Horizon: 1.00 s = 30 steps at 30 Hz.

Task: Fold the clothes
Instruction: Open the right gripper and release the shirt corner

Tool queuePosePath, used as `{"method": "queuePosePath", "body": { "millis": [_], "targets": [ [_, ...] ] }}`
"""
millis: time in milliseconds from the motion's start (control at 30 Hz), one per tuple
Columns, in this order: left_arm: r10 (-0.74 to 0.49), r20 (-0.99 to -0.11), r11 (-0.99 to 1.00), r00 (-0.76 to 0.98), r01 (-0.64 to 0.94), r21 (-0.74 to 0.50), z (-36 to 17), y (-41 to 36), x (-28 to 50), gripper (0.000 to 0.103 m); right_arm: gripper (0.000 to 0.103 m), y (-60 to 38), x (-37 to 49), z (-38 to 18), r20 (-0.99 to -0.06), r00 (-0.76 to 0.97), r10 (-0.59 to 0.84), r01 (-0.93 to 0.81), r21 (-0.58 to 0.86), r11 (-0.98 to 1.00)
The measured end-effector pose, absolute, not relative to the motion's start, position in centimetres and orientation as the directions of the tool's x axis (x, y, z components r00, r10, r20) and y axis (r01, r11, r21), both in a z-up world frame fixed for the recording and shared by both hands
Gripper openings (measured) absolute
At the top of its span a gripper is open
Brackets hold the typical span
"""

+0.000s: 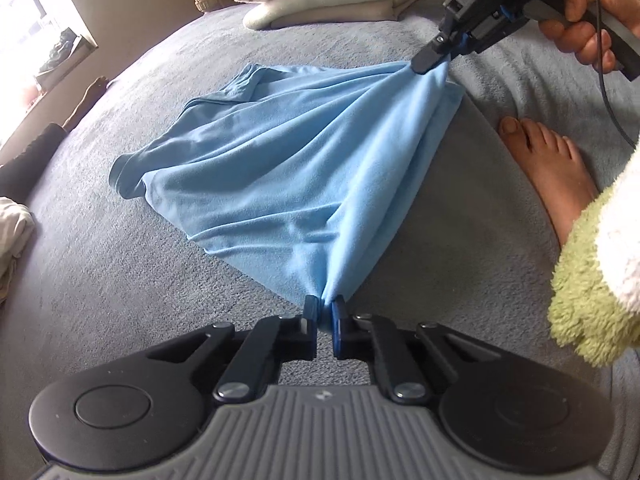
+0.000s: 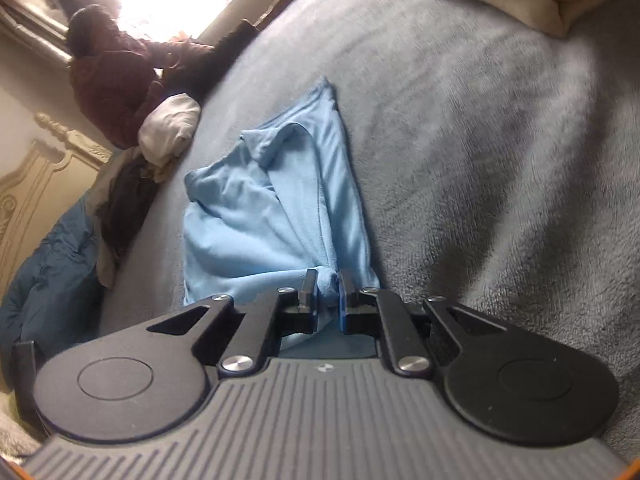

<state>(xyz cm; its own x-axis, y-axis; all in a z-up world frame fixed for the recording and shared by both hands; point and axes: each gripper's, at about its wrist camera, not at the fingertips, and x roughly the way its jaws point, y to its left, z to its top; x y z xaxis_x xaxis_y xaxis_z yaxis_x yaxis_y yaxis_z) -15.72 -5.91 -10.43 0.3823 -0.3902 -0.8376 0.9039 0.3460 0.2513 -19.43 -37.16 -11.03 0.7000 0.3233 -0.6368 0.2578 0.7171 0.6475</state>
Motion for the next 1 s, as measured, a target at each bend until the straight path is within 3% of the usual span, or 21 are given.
{"method": "queuePosePath", "body": {
  "millis": [367,467,567,667,833,1000],
  "targets": [
    [-0.376,-0.850,0.312,0.369,0.914,0.259,-10.3,-5.9,-15.6,0.007,0.007,-37.3,-20.2,-12.8,-0.691,0.658,0.297,0.308,0.608,0.731],
    [-0.377,-0.865,0.305,0.333,0.926,0.223,-9.9,-5.9,-15.5,0.014,0.013,-37.8,-20.6,-12.3,-0.690,0.653,0.312,0.308,0.618,0.723],
    [-0.373,-0.878,0.277,0.299,0.939,0.203,-9.8,-5.8,-15.7,0.024,0.032,-38.5,-21.3,-10.8,-0.702,0.664,0.255,0.316,0.574,0.755],
    [-0.369,-0.889,0.234,0.271,0.953,0.193,-9.6,-6.0,-16.0,0.024,0.032,-39.1,-20.6,-9.3,-0.694,0.686,0.217,0.304,0.545,0.781],
    [-0.394,-0.883,0.219,0.256,0.959,0.180,-8.4,-6.1,-15.9,0.024,0.032,-37.3,-14.8,-7.2,-0.685,0.695,0.219,0.182,0.462,0.868],
    [-0.437,-0.865,0.271,0.247,0.953,0.136,-7.2,-6.1,-14.8,0.024,0.032,-32.0,-7.3,-6.1,-0.707,0.686,0.170,-0.025,0.211,0.977]
  ]
}}
